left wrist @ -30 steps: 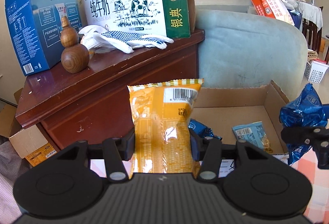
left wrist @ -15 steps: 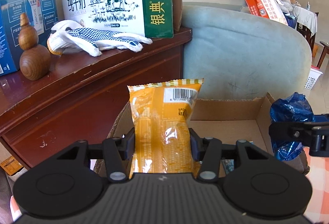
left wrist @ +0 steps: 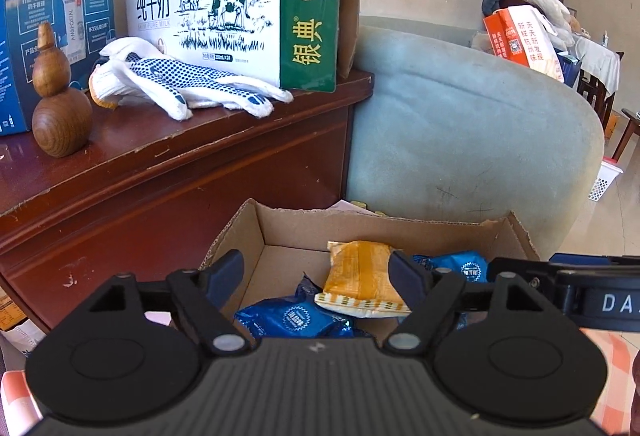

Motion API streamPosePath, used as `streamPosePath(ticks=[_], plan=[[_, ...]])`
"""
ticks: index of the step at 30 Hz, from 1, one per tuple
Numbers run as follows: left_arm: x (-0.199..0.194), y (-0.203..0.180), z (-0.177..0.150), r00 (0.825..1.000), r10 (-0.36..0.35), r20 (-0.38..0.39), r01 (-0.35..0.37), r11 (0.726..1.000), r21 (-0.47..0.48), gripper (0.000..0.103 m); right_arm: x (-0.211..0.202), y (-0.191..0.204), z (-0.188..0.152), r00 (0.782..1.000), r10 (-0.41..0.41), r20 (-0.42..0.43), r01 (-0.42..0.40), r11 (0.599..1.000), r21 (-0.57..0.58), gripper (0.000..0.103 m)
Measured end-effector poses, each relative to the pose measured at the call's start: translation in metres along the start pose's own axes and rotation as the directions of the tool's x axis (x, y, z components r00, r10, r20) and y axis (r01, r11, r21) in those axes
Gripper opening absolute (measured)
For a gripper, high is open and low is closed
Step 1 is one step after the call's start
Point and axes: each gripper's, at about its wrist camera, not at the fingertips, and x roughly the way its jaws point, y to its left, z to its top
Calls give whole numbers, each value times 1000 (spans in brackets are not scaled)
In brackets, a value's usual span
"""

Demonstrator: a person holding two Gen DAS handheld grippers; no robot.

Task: Organize snacks
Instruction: 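Lower both packets into the milk box and open both grippers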

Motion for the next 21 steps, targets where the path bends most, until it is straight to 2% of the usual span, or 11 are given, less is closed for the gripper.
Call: streamPosePath(ticks=[13,21], plan=[[-29,17,-16,995,23,-97,-20,999,28,82,-14,20,-13,997,55,-47,-60,993,-101,82],[-59,44,-35,993,38,-110,-36,999,24,85,-24,26,-26,987,117,-106,-131,982,-136,83]])
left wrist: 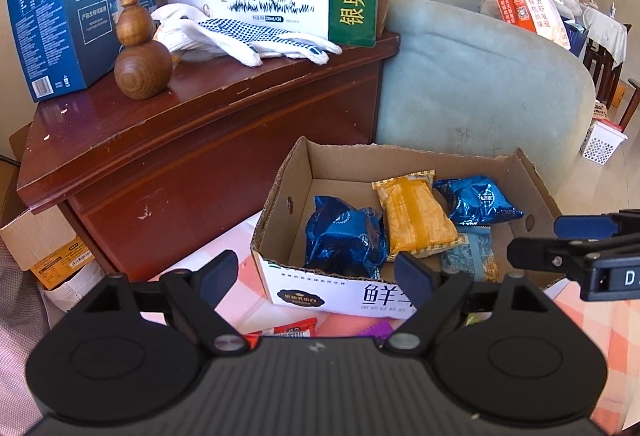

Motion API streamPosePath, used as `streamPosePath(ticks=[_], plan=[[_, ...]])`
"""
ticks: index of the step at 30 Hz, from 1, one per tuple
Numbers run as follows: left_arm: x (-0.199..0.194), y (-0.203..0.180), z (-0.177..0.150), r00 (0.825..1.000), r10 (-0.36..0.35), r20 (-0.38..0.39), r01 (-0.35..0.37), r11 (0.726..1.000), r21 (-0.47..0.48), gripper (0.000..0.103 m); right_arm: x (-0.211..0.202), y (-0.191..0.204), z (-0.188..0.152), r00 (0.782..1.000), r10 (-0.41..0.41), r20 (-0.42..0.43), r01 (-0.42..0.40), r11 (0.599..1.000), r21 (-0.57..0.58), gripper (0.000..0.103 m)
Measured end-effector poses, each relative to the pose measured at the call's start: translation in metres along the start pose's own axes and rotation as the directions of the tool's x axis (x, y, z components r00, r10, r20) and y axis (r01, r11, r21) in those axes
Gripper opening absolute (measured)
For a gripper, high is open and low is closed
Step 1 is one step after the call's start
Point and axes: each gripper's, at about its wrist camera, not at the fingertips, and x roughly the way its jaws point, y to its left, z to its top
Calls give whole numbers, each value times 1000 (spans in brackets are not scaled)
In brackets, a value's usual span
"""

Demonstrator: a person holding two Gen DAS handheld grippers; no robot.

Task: Organize snacks
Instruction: 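Move both open grippers back over the snack pile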

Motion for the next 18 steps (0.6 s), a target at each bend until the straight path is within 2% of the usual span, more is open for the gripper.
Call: streamPosePath(ticks=[13,18], plan=[[-14,55,-36,996,57,-66,-60,997,-50,86,-13,18,-37,995,40,-92,-49,994,-94,84],[-10,75,-46,993,49,-108,-61,991,-117,86,-10,24,-45,991,54,-124,-68,991,-116,84]])
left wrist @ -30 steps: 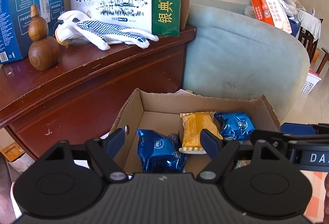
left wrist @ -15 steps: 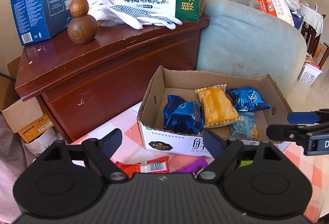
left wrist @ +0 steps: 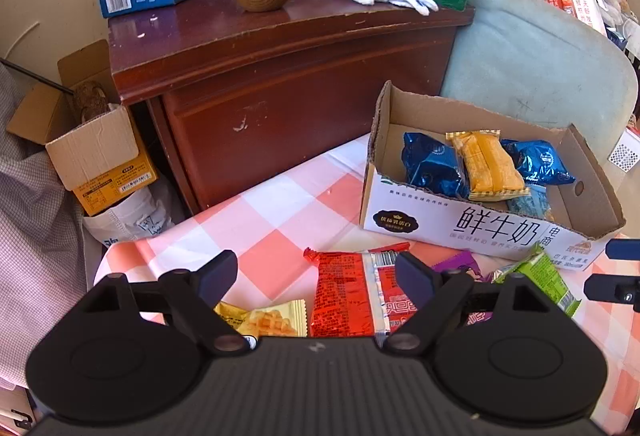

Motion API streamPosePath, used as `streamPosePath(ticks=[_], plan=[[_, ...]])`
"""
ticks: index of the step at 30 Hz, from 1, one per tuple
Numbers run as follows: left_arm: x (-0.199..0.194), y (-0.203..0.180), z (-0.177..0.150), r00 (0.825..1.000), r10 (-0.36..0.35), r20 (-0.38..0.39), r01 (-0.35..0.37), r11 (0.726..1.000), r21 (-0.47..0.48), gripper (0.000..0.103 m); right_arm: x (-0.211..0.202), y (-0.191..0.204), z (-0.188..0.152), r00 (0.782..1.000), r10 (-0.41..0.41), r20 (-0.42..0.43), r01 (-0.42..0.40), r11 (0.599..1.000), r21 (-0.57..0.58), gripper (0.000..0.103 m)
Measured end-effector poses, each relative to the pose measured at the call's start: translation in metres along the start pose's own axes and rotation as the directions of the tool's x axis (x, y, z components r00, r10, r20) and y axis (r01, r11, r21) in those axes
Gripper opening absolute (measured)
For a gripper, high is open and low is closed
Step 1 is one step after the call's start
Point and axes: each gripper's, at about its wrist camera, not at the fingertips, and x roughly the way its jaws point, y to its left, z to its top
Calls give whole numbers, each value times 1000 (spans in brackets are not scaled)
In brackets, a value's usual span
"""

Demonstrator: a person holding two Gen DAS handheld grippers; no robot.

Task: Organize snacks
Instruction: 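Move both open grippers back over the snack pile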

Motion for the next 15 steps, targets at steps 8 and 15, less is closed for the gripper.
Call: streamPosePath(ticks=[8,15], plan=[[23,-8,-4,997,-22,-77,24,1000,20,86,19,0,-6,997,21,-78,-20,1000,16,84],[46,-29,-11,990,-13,-142,27,995,99,86,34,6,-13,990,8,-140,-12,1000,-29,83]])
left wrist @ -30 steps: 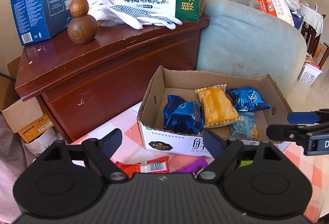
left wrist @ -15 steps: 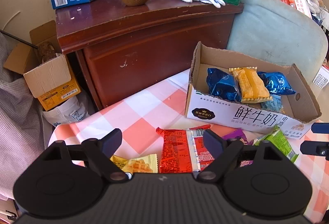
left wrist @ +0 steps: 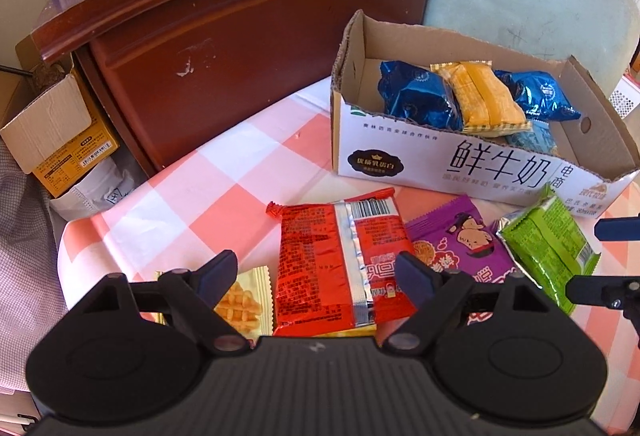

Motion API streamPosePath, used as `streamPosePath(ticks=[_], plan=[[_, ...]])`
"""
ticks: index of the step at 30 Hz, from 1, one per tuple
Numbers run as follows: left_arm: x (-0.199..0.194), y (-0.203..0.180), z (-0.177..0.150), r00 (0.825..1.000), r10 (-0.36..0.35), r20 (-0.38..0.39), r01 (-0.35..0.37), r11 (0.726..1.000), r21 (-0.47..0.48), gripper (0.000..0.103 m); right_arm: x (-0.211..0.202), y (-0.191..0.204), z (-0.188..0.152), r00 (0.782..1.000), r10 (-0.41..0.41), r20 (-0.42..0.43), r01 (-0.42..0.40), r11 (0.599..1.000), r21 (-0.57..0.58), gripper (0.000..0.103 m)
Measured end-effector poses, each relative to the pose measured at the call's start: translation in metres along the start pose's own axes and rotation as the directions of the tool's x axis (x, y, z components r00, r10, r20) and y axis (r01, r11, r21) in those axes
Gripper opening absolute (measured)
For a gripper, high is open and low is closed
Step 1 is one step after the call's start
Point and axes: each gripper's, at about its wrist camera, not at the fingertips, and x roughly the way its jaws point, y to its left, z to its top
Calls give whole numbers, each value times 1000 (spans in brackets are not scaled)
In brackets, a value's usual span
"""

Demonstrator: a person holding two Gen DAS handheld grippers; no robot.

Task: Organize snacks
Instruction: 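Move both open grippers back over the snack pile, then grasp the red packet with the left gripper while the right grasps the green packet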

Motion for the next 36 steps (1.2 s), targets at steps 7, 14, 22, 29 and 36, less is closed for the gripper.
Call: streamPosePath(ticks=[7,14,22,29,36], plan=[[15,-5,4,1000,4,-13,-4,1000,1,87,12,7,1,1000,-17,-21,17,1000,-23,83],[25,-9,9,1000,19,-24,-19,1000,-15,91,22,11,5,999,-40,-24,40,999,-29,83],[33,-14,10,999,27,-25,-27,1000,-9,96,29,15,7,998,-58,-20,57,998,-33,82],[31,-8,9,999,-32,-27,31,999,-31,75,33,13,6,998,-47,-30,46,999,-25,64],[26,-8,3,1000,-20,-16,20,1000,21,67,32,13,5,999,-39,-21,38,998,-40,53]])
